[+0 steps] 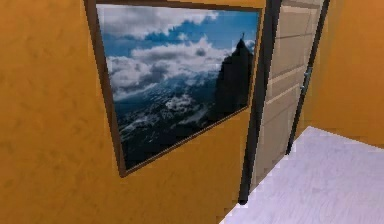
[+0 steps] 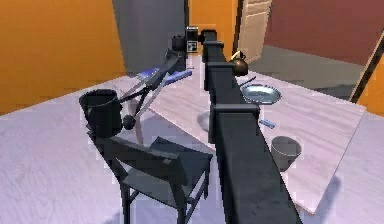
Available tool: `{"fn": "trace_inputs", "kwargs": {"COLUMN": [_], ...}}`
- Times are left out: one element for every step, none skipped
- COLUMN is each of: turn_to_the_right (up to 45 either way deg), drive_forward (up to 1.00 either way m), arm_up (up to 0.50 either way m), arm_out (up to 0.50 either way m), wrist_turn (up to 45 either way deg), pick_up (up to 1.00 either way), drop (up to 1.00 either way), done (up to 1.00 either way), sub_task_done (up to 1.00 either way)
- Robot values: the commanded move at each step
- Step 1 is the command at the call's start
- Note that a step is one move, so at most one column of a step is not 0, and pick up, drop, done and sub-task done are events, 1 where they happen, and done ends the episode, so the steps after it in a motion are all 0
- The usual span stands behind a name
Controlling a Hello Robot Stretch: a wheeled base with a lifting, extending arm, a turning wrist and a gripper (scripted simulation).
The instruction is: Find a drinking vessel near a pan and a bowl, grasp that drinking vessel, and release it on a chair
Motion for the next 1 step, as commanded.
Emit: {"fn": "trace_inputs", "kwargs": {"turn_to_the_right": [0.0], "drive_forward": [0.00], "arm_up": [0.00], "arm_out": [0.00], "wrist_turn": [45.0], "pick_up": [0.00], "drop": [0.00], "done": [0.00], "sub_task_done": [0.00]}}
